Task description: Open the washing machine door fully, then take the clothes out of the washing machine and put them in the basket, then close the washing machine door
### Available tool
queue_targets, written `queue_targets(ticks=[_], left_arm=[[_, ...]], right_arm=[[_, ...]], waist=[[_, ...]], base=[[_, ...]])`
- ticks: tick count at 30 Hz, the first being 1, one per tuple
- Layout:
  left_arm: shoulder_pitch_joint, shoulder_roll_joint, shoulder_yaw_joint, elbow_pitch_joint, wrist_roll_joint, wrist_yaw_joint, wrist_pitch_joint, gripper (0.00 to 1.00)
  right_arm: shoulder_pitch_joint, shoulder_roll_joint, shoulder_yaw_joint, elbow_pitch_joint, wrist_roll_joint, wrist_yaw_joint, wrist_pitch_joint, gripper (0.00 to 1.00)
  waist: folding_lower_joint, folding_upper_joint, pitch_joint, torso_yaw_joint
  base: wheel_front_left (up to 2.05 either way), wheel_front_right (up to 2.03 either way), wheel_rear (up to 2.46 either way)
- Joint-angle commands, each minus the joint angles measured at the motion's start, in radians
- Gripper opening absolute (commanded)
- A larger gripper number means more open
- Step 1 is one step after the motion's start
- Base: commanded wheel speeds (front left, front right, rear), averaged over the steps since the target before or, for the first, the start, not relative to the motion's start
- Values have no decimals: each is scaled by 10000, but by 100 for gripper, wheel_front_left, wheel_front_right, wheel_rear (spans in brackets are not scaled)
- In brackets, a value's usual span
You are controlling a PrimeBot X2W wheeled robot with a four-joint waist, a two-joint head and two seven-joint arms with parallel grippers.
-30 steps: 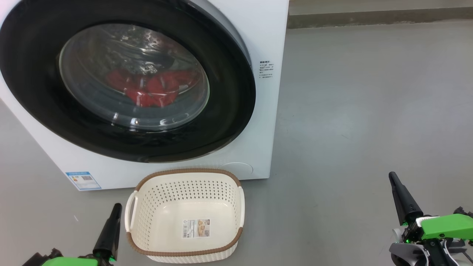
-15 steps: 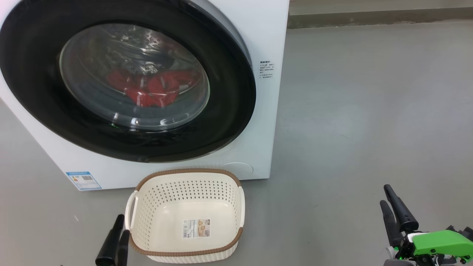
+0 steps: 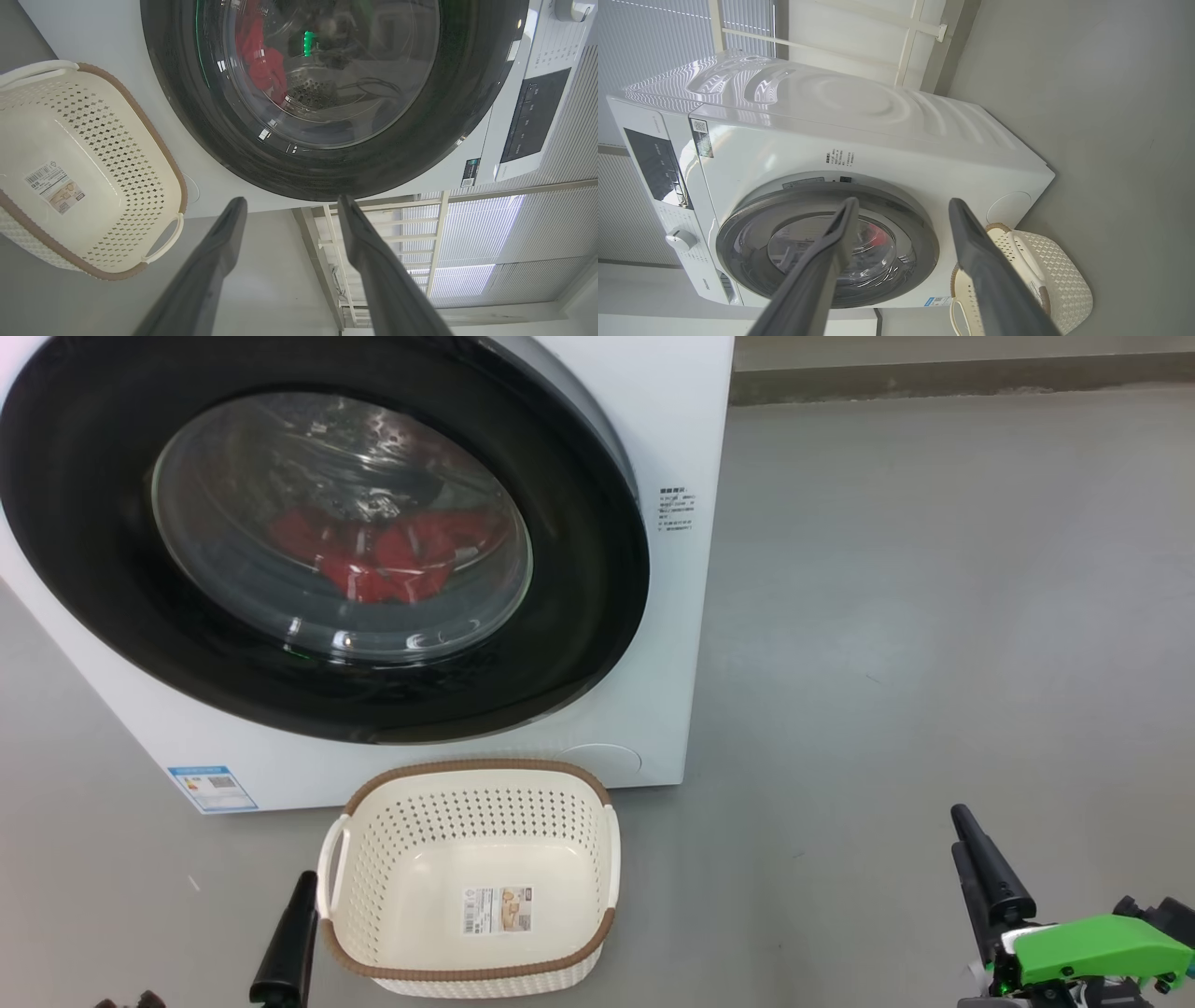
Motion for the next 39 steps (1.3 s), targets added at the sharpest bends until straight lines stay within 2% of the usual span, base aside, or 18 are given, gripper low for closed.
queue_targets(ticks=[1,21,39], left_arm=[[-127,121,62,-347,284,-15,-96,100],[93,93,-9,-845,3427,-6,-681,100],[243,123,-122,-1137,5727,73,-1177,100]], right_arm=[[-265,-197,92,-254,-194,1,-105,100],[-254,-433,602,-367,-2838,2,-692,100],[-82,-509,780,-561,-5433,3,-1191,100]], waist=[[-1,0,2,2],[-1,0,7,47],[-1,0,-2,73]], base=[[0,0,0],[0,0,0],[0,0,0]])
